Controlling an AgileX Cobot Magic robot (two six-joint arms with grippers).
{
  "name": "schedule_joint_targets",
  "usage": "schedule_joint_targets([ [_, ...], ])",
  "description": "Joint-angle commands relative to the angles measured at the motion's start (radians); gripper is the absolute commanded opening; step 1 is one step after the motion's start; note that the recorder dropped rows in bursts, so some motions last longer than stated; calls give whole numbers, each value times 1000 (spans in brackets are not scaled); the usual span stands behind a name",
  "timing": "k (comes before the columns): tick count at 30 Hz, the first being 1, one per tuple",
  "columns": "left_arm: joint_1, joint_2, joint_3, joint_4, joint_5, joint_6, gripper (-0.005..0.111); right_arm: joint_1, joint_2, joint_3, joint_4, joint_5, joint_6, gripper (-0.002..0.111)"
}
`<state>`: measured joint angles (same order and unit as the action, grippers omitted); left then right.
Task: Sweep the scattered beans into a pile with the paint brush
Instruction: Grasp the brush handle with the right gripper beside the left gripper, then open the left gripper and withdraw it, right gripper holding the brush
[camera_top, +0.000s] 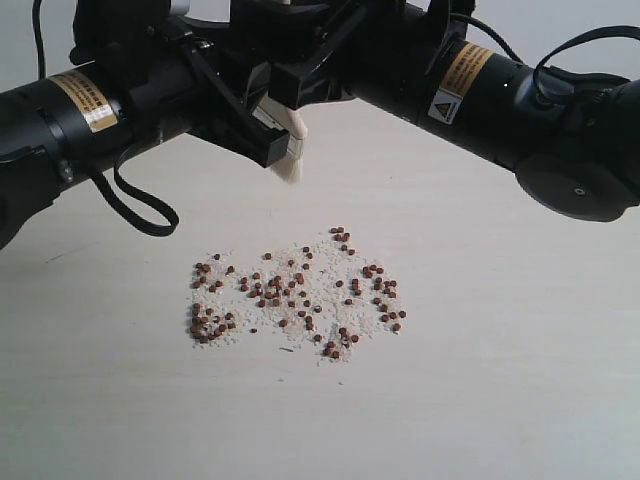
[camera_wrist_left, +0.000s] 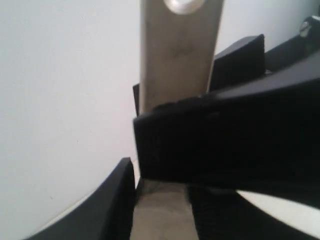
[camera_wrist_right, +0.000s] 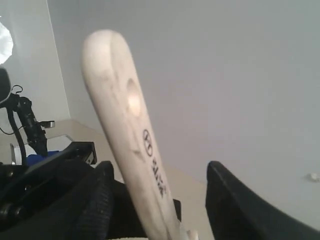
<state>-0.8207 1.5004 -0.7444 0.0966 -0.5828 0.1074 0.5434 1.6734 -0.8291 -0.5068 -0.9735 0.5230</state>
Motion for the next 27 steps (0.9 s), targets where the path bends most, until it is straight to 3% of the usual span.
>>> schedule_joint_targets([
  [1,-6,2,0,1,-31,-10,0,3,0,-7,23,-1,3,45],
  [5,-6,2,0,1,-33,-10,0,3,0,-7,27,-1,6,31],
  [10,-6,2,0,1,-54,-10,0,3,0,-7,27,-1,33,2],
  [14,-6,2,0,1,-59,-10,3,3,0,-7,39,-1,66,0],
  [17,-6,2,0,1,-59,-10,19,3,0,-7,55,-1,66,0],
  [20,-6,2,0,1,-59,3,44,0,0,-7,149,15,-7,0],
  [24,-6,0,0,1,-48,29,70,1,-16,-7,418,105,-287,0],
  [27,-4,0,0,1,-42,46,74,-11,-54,-7,609,198,-587,0],
])
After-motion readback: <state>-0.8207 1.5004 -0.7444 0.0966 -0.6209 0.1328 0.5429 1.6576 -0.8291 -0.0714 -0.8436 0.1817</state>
